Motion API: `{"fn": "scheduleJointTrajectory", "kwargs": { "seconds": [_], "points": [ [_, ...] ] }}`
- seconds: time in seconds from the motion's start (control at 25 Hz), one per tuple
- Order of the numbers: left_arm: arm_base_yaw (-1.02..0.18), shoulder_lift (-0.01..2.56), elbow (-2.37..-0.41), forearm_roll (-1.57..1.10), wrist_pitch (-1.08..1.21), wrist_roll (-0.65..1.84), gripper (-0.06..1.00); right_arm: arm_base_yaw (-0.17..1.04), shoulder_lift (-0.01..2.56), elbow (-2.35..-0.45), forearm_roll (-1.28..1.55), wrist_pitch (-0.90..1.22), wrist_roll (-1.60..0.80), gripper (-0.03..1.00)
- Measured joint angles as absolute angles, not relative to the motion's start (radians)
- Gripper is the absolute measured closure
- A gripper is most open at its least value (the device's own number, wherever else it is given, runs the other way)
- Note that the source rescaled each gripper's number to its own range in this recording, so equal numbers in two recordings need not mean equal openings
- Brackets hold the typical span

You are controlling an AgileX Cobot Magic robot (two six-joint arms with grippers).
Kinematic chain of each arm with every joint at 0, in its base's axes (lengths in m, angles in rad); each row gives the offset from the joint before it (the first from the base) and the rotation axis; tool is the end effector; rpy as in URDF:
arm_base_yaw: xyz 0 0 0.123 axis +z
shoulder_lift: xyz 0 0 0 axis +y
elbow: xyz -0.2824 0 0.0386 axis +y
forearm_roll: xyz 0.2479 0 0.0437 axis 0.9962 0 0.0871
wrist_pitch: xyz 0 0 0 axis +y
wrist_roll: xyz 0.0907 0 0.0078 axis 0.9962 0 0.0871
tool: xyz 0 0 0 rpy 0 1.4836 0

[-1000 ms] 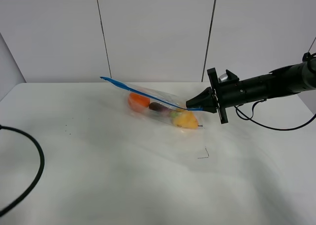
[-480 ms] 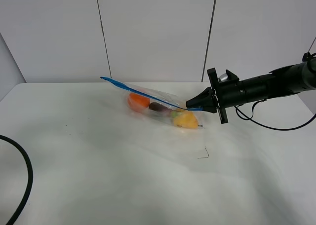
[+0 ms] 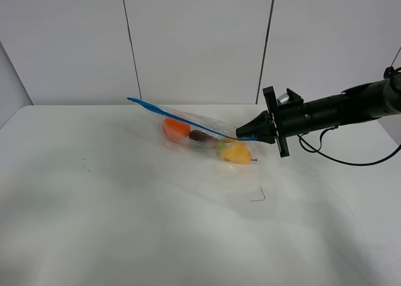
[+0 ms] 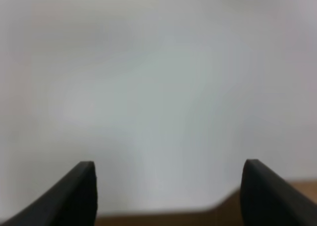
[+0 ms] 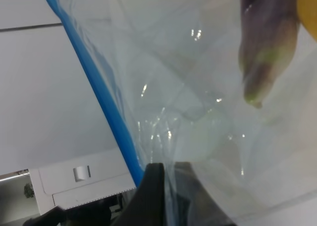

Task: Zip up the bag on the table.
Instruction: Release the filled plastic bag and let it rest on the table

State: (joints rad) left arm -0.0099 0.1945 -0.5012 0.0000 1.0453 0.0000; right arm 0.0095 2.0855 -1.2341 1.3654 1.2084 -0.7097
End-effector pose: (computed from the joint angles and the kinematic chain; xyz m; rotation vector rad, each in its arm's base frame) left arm 0.0258 -0.0003 0.2767 0.0110 2.2222 -0.0054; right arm 0.3792 0.0870 0.1573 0.1466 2.5476 1.7006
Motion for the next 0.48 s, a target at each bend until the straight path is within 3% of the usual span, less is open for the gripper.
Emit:
{"fn": "scheduleJointTrajectory", "kwargs": {
  "seconds": [0.16, 0.48],
  "points": [
    [-0.01, 0.014, -0.499, 0.0, 1.047, 0.005, 0.14, 0.009, 2.085, -1.234, 1.365, 1.208, -0.71, 0.97],
    [-0.01, -0.005, -0.496, 0.011, 1.051, 0.013, 0.14, 0.009, 2.085, -1.234, 1.365, 1.208, -0.71, 0.97]
  ]
}}
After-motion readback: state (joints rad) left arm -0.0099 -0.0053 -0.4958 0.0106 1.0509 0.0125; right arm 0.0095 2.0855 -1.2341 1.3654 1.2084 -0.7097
